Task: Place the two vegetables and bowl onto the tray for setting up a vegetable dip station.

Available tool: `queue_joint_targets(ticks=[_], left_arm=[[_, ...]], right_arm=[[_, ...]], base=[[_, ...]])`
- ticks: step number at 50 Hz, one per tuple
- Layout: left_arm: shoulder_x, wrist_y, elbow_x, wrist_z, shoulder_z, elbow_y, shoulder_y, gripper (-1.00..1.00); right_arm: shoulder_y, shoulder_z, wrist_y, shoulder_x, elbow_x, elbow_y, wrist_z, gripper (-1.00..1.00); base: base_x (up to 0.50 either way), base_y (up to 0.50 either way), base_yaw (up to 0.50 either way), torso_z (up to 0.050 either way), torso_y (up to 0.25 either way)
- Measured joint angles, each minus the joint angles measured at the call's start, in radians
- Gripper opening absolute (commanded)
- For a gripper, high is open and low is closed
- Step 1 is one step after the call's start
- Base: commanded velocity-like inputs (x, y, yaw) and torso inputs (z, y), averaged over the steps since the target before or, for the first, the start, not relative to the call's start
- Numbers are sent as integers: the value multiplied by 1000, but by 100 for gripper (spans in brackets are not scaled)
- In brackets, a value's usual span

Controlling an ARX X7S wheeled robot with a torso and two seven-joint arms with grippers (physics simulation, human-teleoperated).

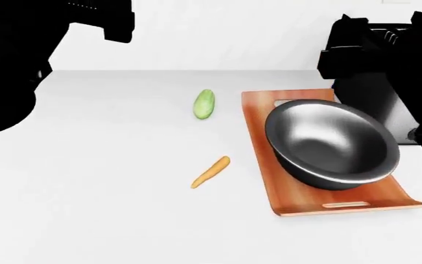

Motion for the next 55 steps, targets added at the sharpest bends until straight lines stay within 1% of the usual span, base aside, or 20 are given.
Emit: queue_joint_targets(ticks=[4,9,17,26,31,37,41,45,49,52,55], left_arm=[[7,-10,-30,-22,-7,-8,-2,100],[14,-16,-56,-42,-11,-15,-5,100],[33,-5,-57,-36,-1,-35,-8,100],[85,2,-47,6,23,-160,-76,100],[126,1,-21,60,60,-294,-144,100],[189,-11,29,194,141,-513,-240,100],[243,10,85,332,215,-692,-311,100],[314,75,159,492,295,-909,-380,100],[380,134,208,622,357,-1117,-438,100],[416,156,202,688,410,-1237,-469,100],[442,169,176,719,443,-1330,-486,100]], right_arm=[[20,8,19,10,18,-17,19,100],[37,26,20,31,32,-46,22,100],[86,51,56,46,78,-69,67,100],[206,106,163,66,171,-90,118,100],[270,189,259,70,251,-84,158,100],[314,320,390,61,345,-57,213,100],[326,392,456,60,390,-43,242,100],[328,446,503,62,419,-33,262,100],[329,486,541,60,440,-20,276,100],[331,510,566,55,452,-8,286,100],[335,532,589,50,465,3,299,100]], base=[[19,0,0,0,0],[460,5,0,0,0],[15,2,0,0,1],[0,0,0,0,0],[0,0,0,0,0],[0,0,0,0,0],[0,0,0,0,0],[0,0,0,0,0],[0,0,0,0,0],[0,0,0,0,0],[0,0,0,0,0]])
